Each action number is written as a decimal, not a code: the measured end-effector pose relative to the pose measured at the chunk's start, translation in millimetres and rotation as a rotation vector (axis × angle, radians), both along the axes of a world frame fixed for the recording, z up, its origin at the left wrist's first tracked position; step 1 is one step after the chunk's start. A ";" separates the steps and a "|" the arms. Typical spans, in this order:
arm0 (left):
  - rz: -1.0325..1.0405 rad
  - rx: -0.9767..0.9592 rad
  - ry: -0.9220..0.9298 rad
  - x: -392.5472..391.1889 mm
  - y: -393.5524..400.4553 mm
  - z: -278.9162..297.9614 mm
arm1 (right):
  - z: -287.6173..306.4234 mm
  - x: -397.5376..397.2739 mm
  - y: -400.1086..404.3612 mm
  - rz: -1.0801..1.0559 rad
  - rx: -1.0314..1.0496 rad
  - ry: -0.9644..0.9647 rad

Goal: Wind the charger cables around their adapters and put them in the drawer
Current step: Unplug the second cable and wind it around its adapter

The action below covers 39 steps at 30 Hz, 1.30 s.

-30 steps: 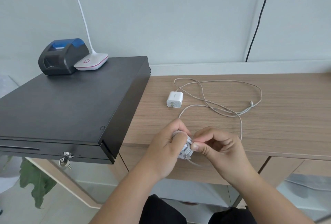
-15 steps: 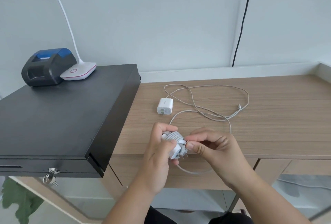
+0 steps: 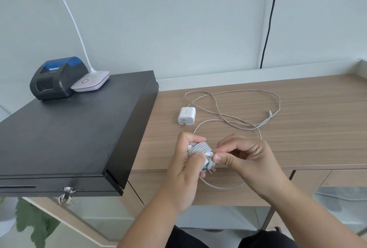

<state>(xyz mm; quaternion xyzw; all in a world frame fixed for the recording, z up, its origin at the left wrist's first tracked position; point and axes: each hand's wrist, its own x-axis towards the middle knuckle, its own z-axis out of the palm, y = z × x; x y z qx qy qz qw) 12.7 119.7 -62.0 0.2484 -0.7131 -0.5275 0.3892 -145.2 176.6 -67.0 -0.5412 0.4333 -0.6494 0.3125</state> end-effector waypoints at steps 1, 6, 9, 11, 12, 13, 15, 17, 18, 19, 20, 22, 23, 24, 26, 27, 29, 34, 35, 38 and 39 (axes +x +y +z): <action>-0.002 -0.010 -0.002 0.5 0.3 -0.3 | -0.3 1.2 1.1 -0.008 0.002 -0.008; -0.028 -0.059 -0.044 5.9 -2.7 -1.7 | 0.7 3.6 5.1 -0.038 0.053 0.020; -0.039 0.052 0.067 2.7 -2.2 0.7 | 5.4 9.3 7.2 -0.026 0.047 -0.085; -0.023 0.125 0.163 -1.2 -0.6 0.8 | 9.2 12.2 9.2 -0.043 0.028 -0.067; -0.011 0.138 0.189 -2.4 0.4 0.6 | 10.5 13.3 10.4 -0.053 0.015 -0.039; -0.005 0.146 0.204 -3.2 1.3 0.1 | 11.1 13.9 12.0 -0.068 0.005 -0.009; -0.001 0.160 0.221 -4.5 3.4 -0.5 | 11.2 14.9 14.0 -0.100 -0.009 0.040; 0.014 0.161 0.220 -5.7 5.1 -2.0 | 10.6 17.7 13.8 -0.134 -0.014 0.067; 0.026 0.152 0.211 -6.3 5.6 -2.8 | 10.8 18.6 13.0 -0.147 -0.010 0.068; 0.031 0.147 0.204 -6.9 6.2 -3.5 | 11.3 18.7 11.9 -0.156 -0.001 0.064; 0.033 0.146 0.199 -7.2 6.8 -4.3 | 11.5 18.7 10.6 -0.159 0.006 0.071; 0.037 0.153 0.197 -7.2 7.5 -4.8 | 11.0 17.8 8.4 -0.163 0.006 0.120; 0.038 0.155 0.198 -7.3 7.3 -5.1 | 10.2 17.5 7.5 -0.174 0.003 0.142; 0.039 0.154 0.199 -7.1 7.1 -5.6 | 9.0 17.8 6.2 -0.191 0.000 0.157; 0.041 0.139 0.189 -6.8 6.6 -7.8 | 6.6 18.9 3.8 -0.231 0.003 0.165; 0.036 0.134 0.177 -6.8 6.5 -9.5 | 5.7 19.0 3.2 -0.245 0.016 0.160; 0.028 0.149 0.180 -6.3 6.9 -12.7 | 5.8 19.2 3.0 -0.229 0.054 0.121; 0.054 0.361 0.342 -14.2 0.2 -18.7 | 10.9 23.7 -4.8 -0.176 0.157 -0.135; 0.060 0.403 0.392 -15.6 -2.1 -18.9 | 9.9 24.4 -8.2 -0.188 0.172 -0.147; 0.078 0.470 0.483 -16.3 -10.6 -18.4 | 5.7 24.1 -18.1 -0.190 0.227 -0.267; 0.091 0.470 0.480 -15.6 -13.4 -18.2 | 4.5 23.5 -21.2 -0.175 0.249 -0.311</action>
